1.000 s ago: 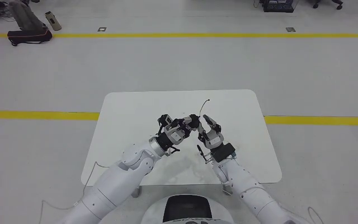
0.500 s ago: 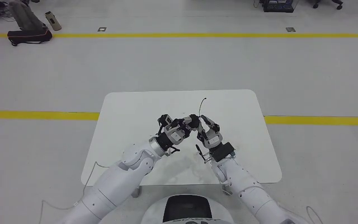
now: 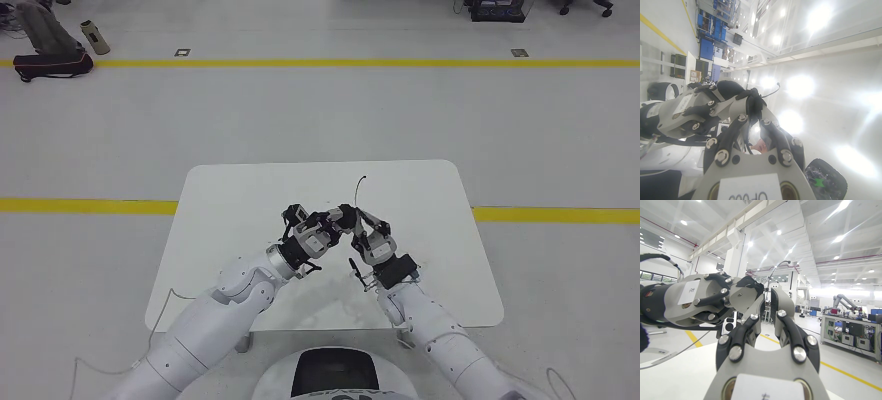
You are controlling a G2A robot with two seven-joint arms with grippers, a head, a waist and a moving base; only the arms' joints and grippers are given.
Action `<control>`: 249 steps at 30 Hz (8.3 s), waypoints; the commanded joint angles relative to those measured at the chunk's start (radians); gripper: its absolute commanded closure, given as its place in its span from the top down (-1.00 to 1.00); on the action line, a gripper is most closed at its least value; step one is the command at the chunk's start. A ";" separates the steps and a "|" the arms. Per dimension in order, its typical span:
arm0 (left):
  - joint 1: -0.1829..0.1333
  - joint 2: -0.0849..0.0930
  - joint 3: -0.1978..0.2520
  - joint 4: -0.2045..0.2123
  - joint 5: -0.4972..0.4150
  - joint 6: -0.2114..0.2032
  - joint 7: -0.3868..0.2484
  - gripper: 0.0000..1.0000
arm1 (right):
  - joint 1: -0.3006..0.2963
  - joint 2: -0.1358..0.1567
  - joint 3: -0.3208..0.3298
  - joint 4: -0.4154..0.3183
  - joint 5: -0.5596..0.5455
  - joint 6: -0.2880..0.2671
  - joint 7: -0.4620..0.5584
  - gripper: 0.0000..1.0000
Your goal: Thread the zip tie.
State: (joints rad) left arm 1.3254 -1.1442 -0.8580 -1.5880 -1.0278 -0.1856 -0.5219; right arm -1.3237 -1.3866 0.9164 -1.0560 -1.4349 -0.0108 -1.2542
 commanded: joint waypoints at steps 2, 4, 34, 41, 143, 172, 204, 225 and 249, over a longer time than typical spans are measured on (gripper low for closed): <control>0.000 0.000 0.000 0.000 0.000 0.000 0.000 -1.00 | -0.003 -0.001 0.001 -0.002 -0.004 -0.002 0.003 -1.00; 0.000 0.000 0.000 0.000 0.000 0.000 0.000 -1.00 | -0.004 -0.002 0.000 -0.003 -0.009 -0.003 0.006 -1.00; 0.000 0.000 0.000 0.000 0.000 0.000 0.000 -1.00 | -0.045 0.000 0.046 -0.007 -0.037 -0.003 0.019 -1.00; 0.000 0.000 0.000 0.000 0.000 0.000 0.000 -1.00 | -0.047 0.001 0.057 -0.003 -0.040 -0.006 0.019 -1.00; 0.000 0.000 0.000 0.000 0.000 0.000 0.000 -1.00 | -0.090 0.014 0.153 0.029 -0.068 -0.007 0.054 -1.00; 0.000 0.000 0.000 0.000 0.000 0.000 0.000 -1.00 | -0.108 0.031 0.211 0.030 -0.059 -0.063 0.065 1.00; 0.002 0.001 -0.030 -0.017 0.248 -0.069 0.050 -1.00 | -0.210 0.131 0.226 -0.232 0.573 -0.329 0.602 1.00; -0.003 -0.010 -0.039 -0.028 0.297 -0.073 0.083 -1.00 | -0.308 0.222 0.395 -0.476 1.185 -0.329 1.080 1.00; 0.005 -0.025 -0.017 -0.047 0.341 -0.077 0.134 -1.00 | -0.378 0.255 0.572 -0.608 1.627 -0.329 1.490 1.00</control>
State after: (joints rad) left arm 1.3303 -1.1695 -0.8746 -1.6348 -0.6868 -0.2622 -0.3875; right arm -1.7018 -1.1313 1.4881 -1.6635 0.1919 -0.3400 0.2358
